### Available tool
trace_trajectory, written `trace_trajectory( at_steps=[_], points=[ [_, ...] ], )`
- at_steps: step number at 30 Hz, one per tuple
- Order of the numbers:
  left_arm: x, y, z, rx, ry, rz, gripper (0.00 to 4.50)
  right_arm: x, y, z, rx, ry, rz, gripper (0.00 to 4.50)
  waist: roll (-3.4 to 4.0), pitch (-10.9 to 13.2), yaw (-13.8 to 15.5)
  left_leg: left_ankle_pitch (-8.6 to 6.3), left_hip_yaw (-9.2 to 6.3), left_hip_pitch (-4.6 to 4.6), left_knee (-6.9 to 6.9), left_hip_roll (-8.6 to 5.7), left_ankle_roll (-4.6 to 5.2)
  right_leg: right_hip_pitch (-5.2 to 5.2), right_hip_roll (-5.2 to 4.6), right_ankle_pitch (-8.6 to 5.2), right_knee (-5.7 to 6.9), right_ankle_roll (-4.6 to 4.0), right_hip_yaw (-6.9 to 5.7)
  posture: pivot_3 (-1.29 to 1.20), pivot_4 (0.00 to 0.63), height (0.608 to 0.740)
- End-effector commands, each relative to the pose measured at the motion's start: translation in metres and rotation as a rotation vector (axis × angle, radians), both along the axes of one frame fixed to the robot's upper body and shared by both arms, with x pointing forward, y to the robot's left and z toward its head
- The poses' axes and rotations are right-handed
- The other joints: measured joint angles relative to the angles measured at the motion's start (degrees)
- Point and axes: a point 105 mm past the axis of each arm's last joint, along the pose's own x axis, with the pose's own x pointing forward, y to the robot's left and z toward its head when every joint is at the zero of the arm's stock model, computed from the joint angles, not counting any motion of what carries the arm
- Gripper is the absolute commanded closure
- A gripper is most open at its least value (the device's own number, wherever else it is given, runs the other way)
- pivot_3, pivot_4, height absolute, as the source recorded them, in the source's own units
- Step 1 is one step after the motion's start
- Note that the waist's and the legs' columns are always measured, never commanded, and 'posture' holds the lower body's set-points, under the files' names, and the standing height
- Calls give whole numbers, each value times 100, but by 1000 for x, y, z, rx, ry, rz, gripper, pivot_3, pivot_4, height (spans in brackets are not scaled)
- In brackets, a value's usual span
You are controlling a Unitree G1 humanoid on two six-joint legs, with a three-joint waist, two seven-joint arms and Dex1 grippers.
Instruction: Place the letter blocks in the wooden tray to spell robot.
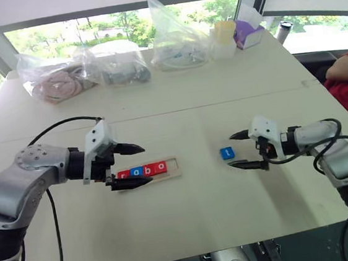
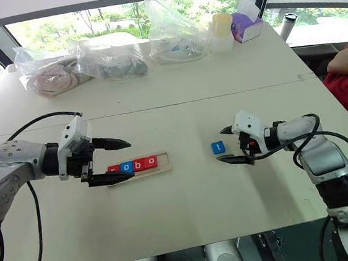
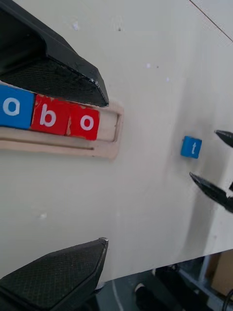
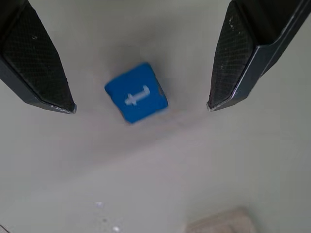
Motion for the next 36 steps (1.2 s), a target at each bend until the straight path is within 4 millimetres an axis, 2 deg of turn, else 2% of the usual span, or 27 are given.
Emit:
trace_trajectory(
  at_steps=[1,7,8,9,14,17,18,21,23,29,32,36],
  points=[
    [-6,6,12,-4,-40,48,0,9,-5,-2,-27,-21,66,48,1,1,16,0,-1,2,0,0,0,0,1,1,3,-4,0,0,150,740],
    [-10,16,10,4,-35,116,0,15,-2,-13,-54,-21,128,48,1,0,37,2,-16,2,1,4,-3,3,4,9,9,-15,-3,0,150,740],
    [-9,16,11,2,-36,123,0,17,-1,-14,-51,-30,130,568,1,0,38,3,-14,2,1,4,-4,5,3,11,8,-17,-3,0,150,740],
    [-9,17,11,-2,-37,128,0,19,0,-15,-42,-35,130,865,1,0,35,4,-13,2,3,4,-6,6,1,13,8,-20,-3,0,150,740],
    [-7,21,8,3,-26,142,0,20,5,-16,-32,-42,154,3339,1,0,26,5,-10,18,7,3,-8,20,1,17,10,-26,-3,0,150,740],
    [-6,29,7,19,-19,161,0,20,11,-8,-8,-46,143,3328,1,0,31,4,-9,64,-5,3,-9,58,1,8,7,-28,-3,0,150,740],
    [-6,34,6,33,-15,169,0,22,21,2,46,-49,139,3328,1,1,28,5,-8,70,-10,2,-9,61,0,-3,6,-32,-2,0,150,740],
    [-16,49,-6,133,31,153,0,17,72,33,184,-63,204,3328,2,1,-34,4,-1,79,-17,8,-9,59,6,-1,10,-31,12,0,150,740],
    [-22,53,-11,173,48,139,0,11,92,40,196,-79,241,3328,8,2,-33,5,-4,80,-27,14,-9,51,8,5,16,-24,19,0,150,740],
    [-19,58,-10,183,27,164,0,2,131,24,96,-73,295,3328,9,3,137,5,-18,62,-24,9,-10,46,-1,-11,9,-49,-5,0,150,740],
    [-19,53,-13,178,24,165,0,-1,140,11,35,-85,336,3328,9,4,180,5,-3,61,-21,6,-10,45,-6,-11,5,-49,0,0,150,740],
    [-19,49,-15,157,23,173,0,-2,146,4,14,-83,355,3328,9,3,181,5,-1,60,-21,5,-10,45,-8,-10,5,-49,1,0,150,740]
  ],
)
